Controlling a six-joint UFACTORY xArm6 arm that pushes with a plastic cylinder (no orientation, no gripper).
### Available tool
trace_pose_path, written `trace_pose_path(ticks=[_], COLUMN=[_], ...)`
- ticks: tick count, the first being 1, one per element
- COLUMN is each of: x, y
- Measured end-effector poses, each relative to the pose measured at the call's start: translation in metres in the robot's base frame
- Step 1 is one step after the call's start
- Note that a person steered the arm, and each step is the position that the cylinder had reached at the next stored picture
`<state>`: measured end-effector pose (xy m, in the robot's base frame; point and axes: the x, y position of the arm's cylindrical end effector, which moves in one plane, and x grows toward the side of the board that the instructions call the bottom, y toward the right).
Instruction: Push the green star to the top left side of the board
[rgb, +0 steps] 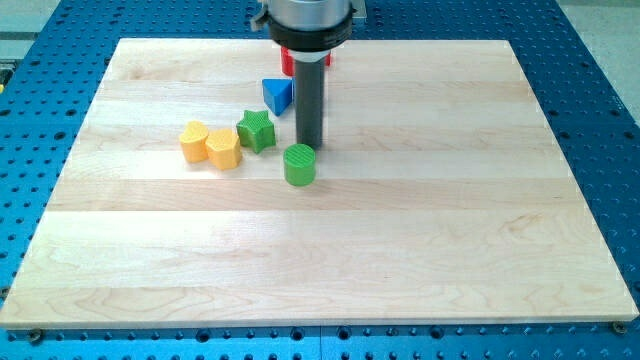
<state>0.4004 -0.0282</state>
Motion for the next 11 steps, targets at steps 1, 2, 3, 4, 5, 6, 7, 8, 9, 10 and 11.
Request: trace_pose_path(ticks=[1,2,3,4,5,6,7,8,9,10,11], x=[-0.028,-0.02,0.0,-0.008,-0.046,-0.053,-0.038,-0.072,-0.108,-0.059,-0.088], y=[-0.066,-0.053,-0.051,-0.107,-0.167,-0.184,-0.203,-0.222,-0.22,-0.216,-0.275])
